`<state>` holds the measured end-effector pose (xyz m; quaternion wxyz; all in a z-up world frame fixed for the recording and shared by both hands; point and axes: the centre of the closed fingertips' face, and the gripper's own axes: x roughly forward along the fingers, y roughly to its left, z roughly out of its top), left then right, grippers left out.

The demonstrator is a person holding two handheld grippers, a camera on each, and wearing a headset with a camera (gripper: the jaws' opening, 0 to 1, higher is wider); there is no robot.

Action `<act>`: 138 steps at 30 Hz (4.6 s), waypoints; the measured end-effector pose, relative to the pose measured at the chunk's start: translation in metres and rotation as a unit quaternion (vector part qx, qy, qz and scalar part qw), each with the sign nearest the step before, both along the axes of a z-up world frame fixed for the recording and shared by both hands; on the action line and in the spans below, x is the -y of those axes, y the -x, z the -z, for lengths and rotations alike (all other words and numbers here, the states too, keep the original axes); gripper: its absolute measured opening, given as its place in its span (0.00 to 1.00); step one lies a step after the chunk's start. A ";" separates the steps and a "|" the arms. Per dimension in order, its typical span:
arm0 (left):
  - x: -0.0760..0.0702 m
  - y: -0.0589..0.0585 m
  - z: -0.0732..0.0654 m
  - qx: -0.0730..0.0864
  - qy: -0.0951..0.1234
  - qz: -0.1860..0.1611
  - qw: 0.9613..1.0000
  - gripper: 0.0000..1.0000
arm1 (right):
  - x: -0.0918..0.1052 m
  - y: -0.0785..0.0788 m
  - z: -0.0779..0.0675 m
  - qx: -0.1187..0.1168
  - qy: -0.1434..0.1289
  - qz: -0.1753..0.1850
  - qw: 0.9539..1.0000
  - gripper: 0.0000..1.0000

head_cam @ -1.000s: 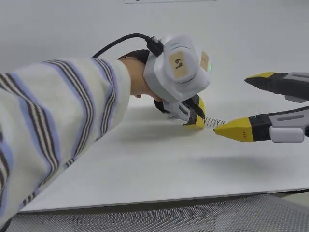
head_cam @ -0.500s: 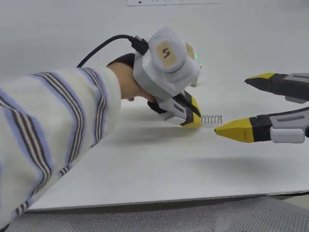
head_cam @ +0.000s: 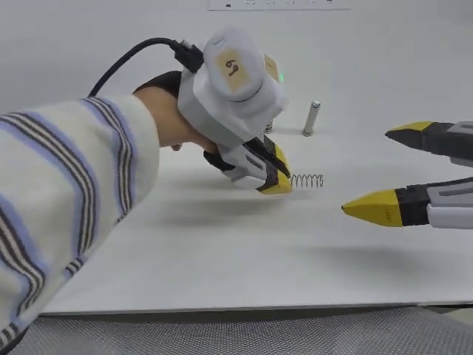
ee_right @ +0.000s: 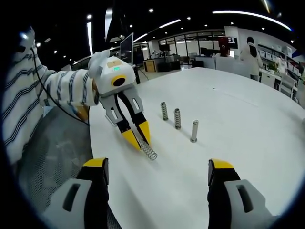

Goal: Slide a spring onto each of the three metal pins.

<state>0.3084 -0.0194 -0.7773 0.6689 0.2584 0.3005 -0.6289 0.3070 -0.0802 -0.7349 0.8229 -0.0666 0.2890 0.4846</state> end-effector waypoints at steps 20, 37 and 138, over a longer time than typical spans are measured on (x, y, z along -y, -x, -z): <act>-0.040 0.013 -0.016 -0.013 0.011 -0.037 0.999 0.02 | -0.028 0.005 0.003 -0.010 -0.015 -0.064 0.998 0.69; -0.053 0.017 -0.019 -0.023 0.012 -0.064 0.998 0.02 | -0.071 0.017 0.001 -0.019 -0.032 -0.168 0.985 0.50; 0.008 0.018 -0.022 0.000 0.151 -0.057 0.987 0.02 | -0.072 0.017 -0.002 -0.020 0.175 -0.296 0.939 0.07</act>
